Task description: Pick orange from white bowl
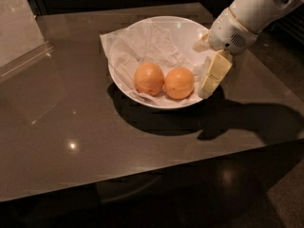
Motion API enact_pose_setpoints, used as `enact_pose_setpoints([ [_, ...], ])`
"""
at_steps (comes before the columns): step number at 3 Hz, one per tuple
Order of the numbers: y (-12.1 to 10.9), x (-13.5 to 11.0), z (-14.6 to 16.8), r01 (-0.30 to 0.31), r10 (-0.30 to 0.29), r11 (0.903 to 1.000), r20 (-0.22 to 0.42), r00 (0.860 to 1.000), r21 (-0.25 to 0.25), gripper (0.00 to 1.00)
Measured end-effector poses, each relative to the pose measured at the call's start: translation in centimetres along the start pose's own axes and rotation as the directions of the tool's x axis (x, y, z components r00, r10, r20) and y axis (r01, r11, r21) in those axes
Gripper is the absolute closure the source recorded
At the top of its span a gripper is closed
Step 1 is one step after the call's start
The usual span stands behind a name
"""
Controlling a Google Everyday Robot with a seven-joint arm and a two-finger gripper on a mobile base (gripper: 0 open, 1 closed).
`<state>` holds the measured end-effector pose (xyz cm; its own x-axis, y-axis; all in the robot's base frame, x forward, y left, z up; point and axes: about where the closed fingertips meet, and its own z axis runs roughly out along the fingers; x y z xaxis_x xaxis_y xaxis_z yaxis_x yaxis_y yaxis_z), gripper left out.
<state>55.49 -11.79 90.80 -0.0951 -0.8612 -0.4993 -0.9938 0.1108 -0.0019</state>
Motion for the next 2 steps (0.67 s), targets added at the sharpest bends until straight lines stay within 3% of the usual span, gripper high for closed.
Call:
enact_pose_setpoints([
  [2, -1.9, -1.7, 3.2, 0.038, -0.035, 0.9955, 0.036, 0.999, -0.088, 0.00],
])
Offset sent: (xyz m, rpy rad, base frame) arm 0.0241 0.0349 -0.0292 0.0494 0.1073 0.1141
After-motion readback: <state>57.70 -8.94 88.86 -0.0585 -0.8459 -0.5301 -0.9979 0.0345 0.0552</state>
